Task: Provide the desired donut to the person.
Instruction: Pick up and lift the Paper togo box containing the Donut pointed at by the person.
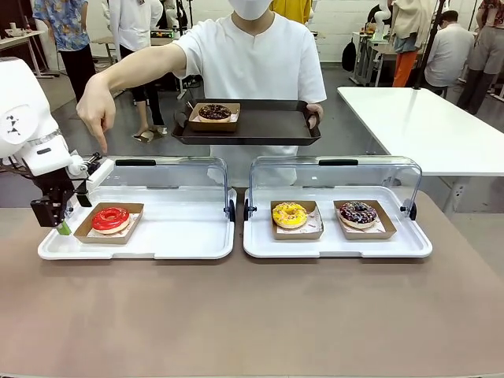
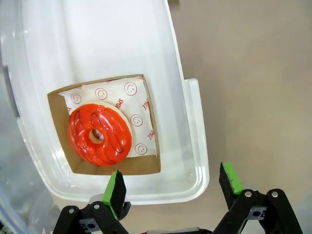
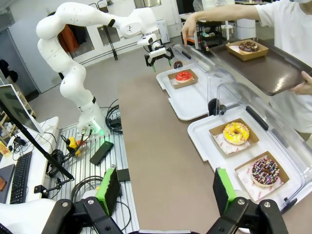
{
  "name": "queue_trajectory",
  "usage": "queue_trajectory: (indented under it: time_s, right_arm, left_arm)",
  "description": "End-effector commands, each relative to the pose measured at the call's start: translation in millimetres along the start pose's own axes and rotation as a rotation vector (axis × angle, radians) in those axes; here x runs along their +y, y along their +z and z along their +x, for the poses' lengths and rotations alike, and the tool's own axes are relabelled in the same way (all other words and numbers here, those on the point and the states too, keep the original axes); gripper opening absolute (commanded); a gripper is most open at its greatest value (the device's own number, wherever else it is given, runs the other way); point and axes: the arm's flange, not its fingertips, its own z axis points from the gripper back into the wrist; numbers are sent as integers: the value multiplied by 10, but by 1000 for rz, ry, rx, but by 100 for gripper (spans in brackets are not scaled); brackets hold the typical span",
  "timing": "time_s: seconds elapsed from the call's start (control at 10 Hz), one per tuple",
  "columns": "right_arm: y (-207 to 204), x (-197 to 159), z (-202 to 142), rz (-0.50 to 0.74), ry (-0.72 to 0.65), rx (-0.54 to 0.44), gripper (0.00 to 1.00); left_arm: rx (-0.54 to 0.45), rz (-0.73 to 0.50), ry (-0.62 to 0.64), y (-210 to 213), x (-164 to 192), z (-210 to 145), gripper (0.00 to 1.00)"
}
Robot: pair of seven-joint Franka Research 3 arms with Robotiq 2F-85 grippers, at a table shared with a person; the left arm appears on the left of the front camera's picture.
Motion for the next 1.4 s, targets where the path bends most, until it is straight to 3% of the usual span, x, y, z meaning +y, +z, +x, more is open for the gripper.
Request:
queue_trajectory:
  time_s: [0.0, 0.4, 1.3]
  right_arm:
    - [-3, -8, -2, 8, 7, -11, 100]
    - [-3, -8, -2, 8, 7, -11, 100]
    - [-3, -8, -2, 8, 7, -11, 100]
  left_arm:
    - [-16, -36, -15, -154, 181, -68, 100]
    - [-13, -74, -7, -430, 262, -138, 100]
    - [-40, -92, 13, -609, 385, -249, 100]
